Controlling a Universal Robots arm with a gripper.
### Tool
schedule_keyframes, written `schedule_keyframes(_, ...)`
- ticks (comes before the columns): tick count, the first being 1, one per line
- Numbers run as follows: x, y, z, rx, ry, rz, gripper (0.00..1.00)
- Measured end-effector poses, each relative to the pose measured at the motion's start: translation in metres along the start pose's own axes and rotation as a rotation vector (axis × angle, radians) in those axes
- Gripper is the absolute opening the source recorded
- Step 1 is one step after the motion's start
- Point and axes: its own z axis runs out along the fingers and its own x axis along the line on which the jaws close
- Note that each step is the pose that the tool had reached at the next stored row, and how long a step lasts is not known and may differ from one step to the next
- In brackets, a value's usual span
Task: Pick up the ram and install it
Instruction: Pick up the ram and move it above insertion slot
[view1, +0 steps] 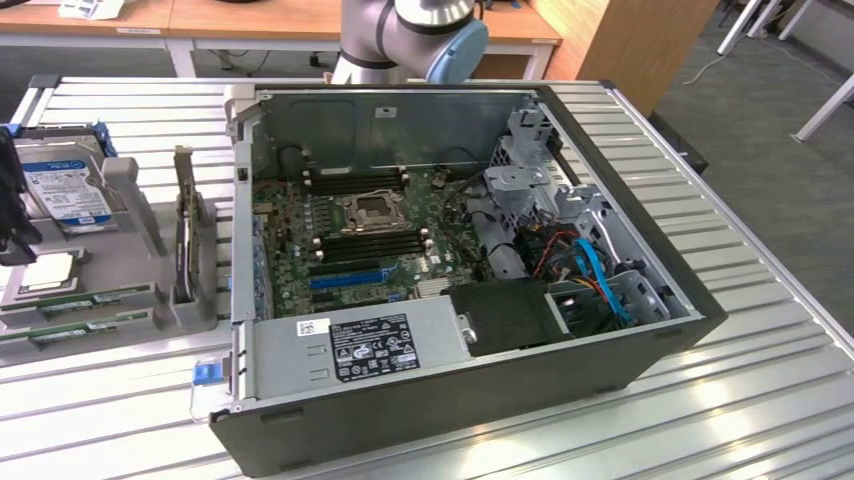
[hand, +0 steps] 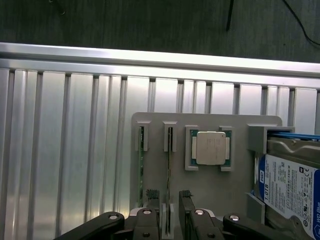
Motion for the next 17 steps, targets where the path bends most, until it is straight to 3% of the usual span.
schedule_keyframes(17,0.0,-0.0004,0.0227,0.0003,-0.002,0.0,0.29)
